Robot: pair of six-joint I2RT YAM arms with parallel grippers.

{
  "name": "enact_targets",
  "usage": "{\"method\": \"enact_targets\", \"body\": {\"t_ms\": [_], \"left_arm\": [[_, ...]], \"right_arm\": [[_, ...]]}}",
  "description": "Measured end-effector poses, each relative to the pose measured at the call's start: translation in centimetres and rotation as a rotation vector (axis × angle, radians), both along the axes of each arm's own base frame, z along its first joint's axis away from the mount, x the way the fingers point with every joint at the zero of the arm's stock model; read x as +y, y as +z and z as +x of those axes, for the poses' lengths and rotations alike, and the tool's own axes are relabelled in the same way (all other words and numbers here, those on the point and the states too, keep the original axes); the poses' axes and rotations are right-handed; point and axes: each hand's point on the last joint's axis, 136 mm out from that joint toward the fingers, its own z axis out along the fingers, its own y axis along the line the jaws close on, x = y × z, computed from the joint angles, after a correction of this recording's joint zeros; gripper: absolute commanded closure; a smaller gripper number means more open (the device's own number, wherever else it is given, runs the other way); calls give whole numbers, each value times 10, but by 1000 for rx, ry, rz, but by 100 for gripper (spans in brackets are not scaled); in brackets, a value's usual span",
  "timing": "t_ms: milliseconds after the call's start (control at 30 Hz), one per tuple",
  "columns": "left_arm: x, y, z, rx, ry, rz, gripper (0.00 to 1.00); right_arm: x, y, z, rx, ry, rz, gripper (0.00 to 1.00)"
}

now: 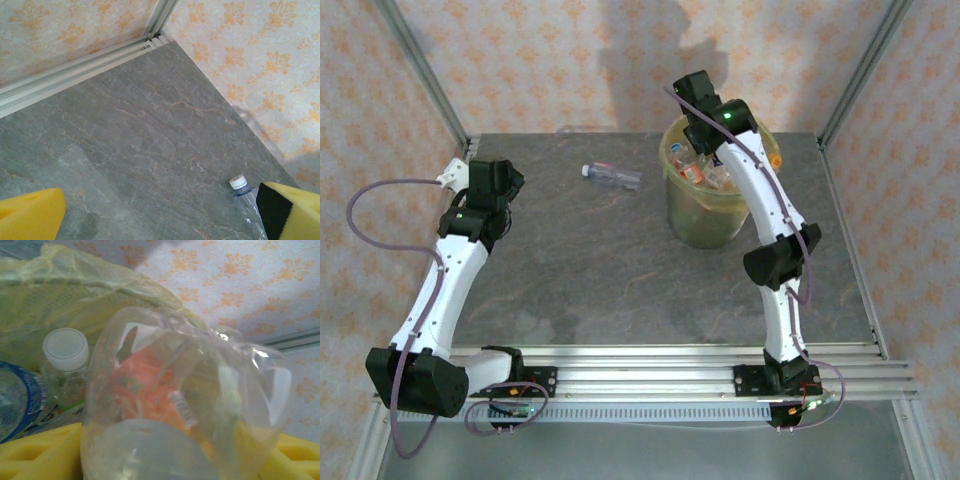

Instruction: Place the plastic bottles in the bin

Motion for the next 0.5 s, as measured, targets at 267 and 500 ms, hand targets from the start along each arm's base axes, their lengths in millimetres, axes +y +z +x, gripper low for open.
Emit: {"method": "enact_targets", "body": {"t_ms": [267, 500], "left_arm": [[0, 2, 1, -3, 0, 0, 0], [0, 4, 1, -8, 0, 0, 0]], "right_arm": [[5, 24, -12, -41, 23, 103, 14], [6, 48, -18, -108, 14, 190, 30]]}}
